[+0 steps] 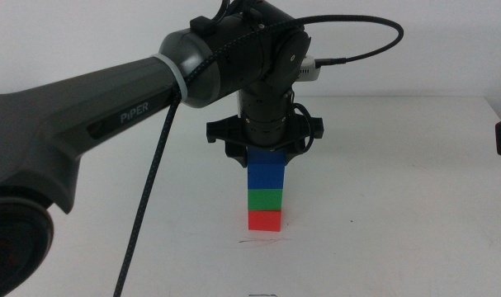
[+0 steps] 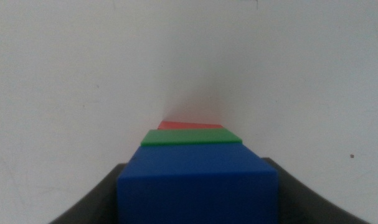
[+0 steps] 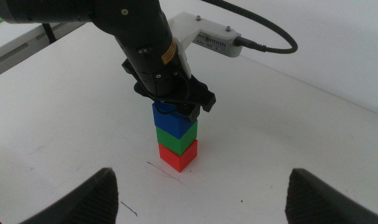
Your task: Stack red cubes first, then green, then blue cubes in a specific spot.
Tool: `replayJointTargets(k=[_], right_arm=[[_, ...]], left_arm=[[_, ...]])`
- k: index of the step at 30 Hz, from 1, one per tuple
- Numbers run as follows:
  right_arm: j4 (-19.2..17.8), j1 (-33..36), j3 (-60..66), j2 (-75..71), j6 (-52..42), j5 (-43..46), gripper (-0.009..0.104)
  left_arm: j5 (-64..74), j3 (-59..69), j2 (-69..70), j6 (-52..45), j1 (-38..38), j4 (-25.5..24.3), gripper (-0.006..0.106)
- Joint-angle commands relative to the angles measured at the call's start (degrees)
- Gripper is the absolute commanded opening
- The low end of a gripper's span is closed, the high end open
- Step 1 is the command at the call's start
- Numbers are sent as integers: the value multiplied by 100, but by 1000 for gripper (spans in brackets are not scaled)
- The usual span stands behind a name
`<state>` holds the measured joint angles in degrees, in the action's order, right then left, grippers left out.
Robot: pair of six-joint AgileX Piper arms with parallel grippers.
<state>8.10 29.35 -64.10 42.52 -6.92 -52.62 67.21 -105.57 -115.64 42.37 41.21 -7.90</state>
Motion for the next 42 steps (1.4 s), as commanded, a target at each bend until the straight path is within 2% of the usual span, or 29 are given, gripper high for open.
replayJointTargets(k=[1, 5, 26, 35, 39, 42], right_arm=[[-8, -51, -132, -15, -27, 428, 75], [-8, -51, -132, -15, -27, 428, 75], [-8, -51, -132, -15, -27, 428, 75], [-8, -51, -132, -15, -27, 428, 75], [-8, -51, -132, -15, -27, 428, 75], [-8, -51, -132, -15, -27, 428, 75]], left_arm=[[-86, -158, 297, 28, 5, -76, 70], [-81, -163, 297, -36, 5, -76, 94], [48, -179, 1077, -438, 5, -228, 94], [390, -179, 1788, -877, 10, -9, 94], [808, -160, 2082, -877, 4, -147, 94], [808, -160, 2329, -1059, 4, -435, 94]])
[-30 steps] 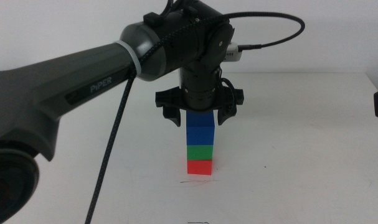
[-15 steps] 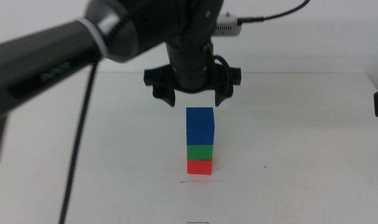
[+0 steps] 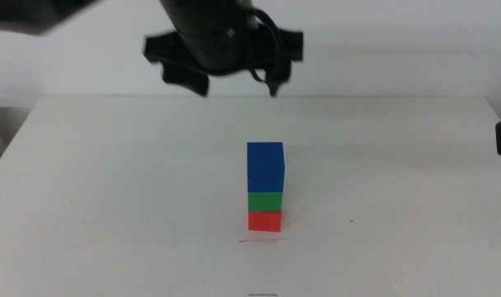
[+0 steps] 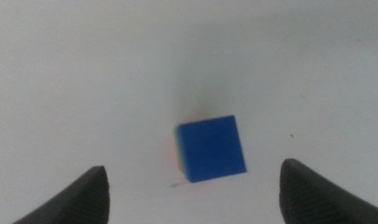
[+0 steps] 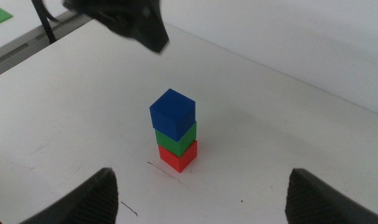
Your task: Stack red cubes first, then green, then blue cubes in a specific spot.
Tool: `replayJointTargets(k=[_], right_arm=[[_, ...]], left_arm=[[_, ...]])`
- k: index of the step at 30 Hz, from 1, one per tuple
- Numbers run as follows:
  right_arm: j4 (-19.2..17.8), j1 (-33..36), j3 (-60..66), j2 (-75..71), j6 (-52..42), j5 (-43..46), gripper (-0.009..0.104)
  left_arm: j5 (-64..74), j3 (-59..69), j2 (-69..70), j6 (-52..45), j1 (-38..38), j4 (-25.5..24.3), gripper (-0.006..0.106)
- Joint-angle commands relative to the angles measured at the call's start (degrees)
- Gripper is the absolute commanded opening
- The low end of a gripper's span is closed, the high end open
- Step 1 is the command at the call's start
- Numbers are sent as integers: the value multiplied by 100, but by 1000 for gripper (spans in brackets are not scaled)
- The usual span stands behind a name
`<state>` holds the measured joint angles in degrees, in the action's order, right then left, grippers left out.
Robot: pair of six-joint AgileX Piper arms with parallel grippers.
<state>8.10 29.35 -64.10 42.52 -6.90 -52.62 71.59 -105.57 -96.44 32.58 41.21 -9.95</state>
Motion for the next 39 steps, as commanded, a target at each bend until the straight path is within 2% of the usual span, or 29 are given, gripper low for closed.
replayJointTargets(k=[1, 7, 9, 12, 18, 21, 26, 31, 39], right_arm=[[-8, -51, -132, -15, -29, 428, 75], [-8, -51, -132, -15, -29, 428, 75], [-8, -51, -132, -15, -29, 428, 75], [-8, -51, -132, -15, -29, 428, 75], [-8, -51, -132, -15, -29, 428, 75], [-8, -51, -132, -15, -29, 428, 75], [-8, -51, -132, -15, -29, 428, 75], [-8, -51, -132, -15, -29, 428, 75], [-8, -51, -132, -15, -29, 428, 75]], left_arm=[[370, -160, 504, -242, -9, -429, 94], [249, -160, 1240, -1009, -176, -1375, 94], [-4, -160, 1518, -1264, -400, -1503, 93], [-560, -160, 1914, -1799, -1060, -1273, 93], [-1758, 284, 2828, -3042, -2714, -78, 93], [-2524, 750, 3225, -3372, -3262, 138, 93], [-3322, 1450, 3523, -3362, -3480, 162, 93], [-3641, 1900, 3685, -3356, -3657, 406, 93], [-3819, 2010, 3725, -3014, -3672, 416, 93]])
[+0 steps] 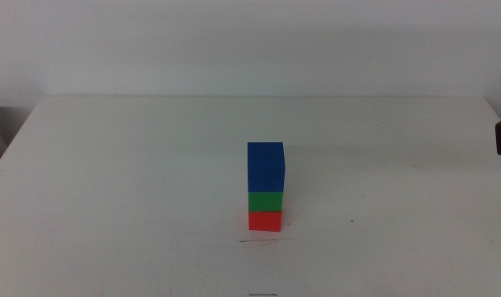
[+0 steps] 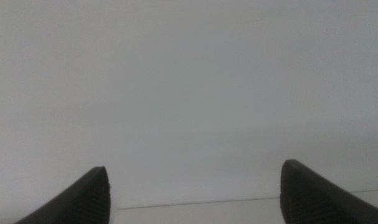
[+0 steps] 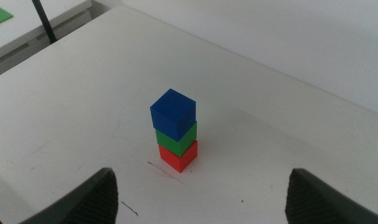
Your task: Stack red cubes first, then green, then blue cubes in a specific spot.
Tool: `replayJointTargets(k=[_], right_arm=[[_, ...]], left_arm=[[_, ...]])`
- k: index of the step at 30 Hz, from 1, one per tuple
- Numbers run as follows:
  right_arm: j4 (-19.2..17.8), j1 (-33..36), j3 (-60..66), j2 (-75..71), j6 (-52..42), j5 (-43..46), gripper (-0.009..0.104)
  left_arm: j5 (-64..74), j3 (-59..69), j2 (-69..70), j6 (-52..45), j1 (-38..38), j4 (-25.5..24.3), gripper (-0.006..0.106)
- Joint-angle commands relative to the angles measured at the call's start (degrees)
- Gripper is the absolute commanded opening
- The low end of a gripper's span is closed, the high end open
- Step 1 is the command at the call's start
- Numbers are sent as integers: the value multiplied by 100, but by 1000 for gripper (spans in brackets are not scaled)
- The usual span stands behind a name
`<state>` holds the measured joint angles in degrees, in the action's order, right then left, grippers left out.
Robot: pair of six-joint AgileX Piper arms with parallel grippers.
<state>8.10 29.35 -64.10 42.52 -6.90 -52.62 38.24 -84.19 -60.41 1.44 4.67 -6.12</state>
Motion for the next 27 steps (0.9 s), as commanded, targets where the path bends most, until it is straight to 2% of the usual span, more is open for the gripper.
replayJointTargets(k=[1, 24, 27], right_arm=[[-8, -51, -132, -15, -29, 428, 75], [-8, -51, -132, -15, -29, 428, 75], [-389, -51, -127, -21, -29, 428, 75]], left_arm=[[-484, -128, 151, 94, -18, 33, 93], [-484, -128, 561, 94, -9, 33, 93], [-484, -128, 430, 94, -9, 33, 93]])
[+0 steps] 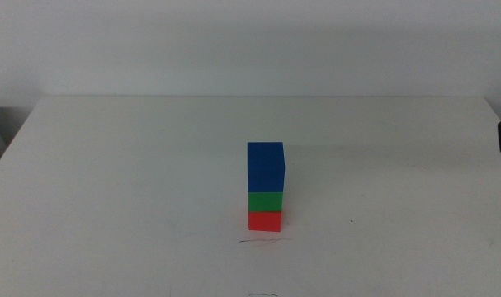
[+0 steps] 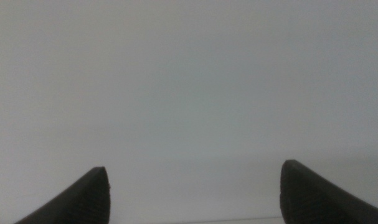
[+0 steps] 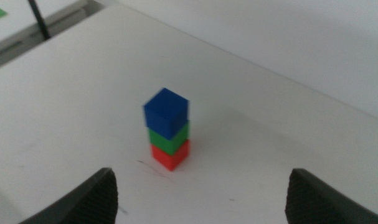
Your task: Stack red cubes first, then green, then blue cubes in a specific spot.
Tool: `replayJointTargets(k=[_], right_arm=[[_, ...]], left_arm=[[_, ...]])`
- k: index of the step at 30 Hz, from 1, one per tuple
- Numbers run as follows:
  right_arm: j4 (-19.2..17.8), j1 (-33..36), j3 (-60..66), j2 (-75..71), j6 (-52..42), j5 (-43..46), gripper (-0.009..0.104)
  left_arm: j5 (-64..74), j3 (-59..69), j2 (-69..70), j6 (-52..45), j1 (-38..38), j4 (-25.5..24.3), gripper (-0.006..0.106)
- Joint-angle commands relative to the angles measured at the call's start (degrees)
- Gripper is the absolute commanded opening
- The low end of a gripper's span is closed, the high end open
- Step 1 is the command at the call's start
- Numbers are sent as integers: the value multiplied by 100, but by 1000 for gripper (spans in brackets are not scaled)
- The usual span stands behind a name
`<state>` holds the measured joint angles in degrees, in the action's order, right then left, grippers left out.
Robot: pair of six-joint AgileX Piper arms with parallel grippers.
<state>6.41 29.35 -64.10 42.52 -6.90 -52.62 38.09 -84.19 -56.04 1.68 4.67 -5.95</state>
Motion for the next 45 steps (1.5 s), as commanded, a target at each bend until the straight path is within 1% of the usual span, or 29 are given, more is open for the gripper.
replayJointTargets(k=[1, 4, 6, 8, 9, 12, 15, 18, 23, 27, 31, 35, 38, 43, 45], right_arm=[[-412, -51, -104, -21, -29, 442, 75], [-1098, -51, 88, -172, -29, 740, 75], [-1622, -90, 314, -329, -29, 1057, 75], [-1945, -240, 607, -508, -29, 1387, 75], [-1997, -370, 799, -628, -29, 1575, 75], [-1841, -794, 1443, -1083, -29, 1843, 75], [-1567, -1195, 2087, -1634, -29, 1849, 75], [-1399, -1491, 2709, -2254, -29, 1844, 75], [-1294, -1706, 3584, -3250, -29, 1838, 75], [-1057, -1701, 4099, -3814, -29, 1779, 75], [-839, -1707, 4512, -4233, -47, 2345, 75], [-818, -1707, 4865, -4402, -47, 3071, 75], [-734, -1727, 5100, -4402, -47, 3651, 75], [-427, -1773, 5561, -4402, -47, 4589, 75], [-427, -1848, 5725, -4402, -47, 4809, 75]], left_arm=[[-469, -128, -40, 70, -9, 15, 93], [-474, -128, -128, 70, -9, 15, 93], [-485, -24, -160, 70, -9, 16, 93], [-501, 177, -77, 70, -9, 16, 93], [-501, 344, 43, 70, -9, 16, 93], [-527, 974, 507, 70, -9, 17, 93], [-800, 1868, 1076, 70, -9, 17, 93], [-1193, 2774, 1753, 70, -9, 24, 93], [-1235, 4040, 2982, 70, -9, 24, 93], [-1187, 4764, 3845, 70, -9, 24, 93], [-1232, 5525, 4576, 70, -9, 61, 93], [-1574, 6472, 5250, 70, -9, 61, 93], [-1957, 7109, 5666, 70, -9, 67, 93], [-2704, 7908, 5799, 70, -9, 183, 93], [-3030, 8127, 5799, 70, -9, 211, 93]])
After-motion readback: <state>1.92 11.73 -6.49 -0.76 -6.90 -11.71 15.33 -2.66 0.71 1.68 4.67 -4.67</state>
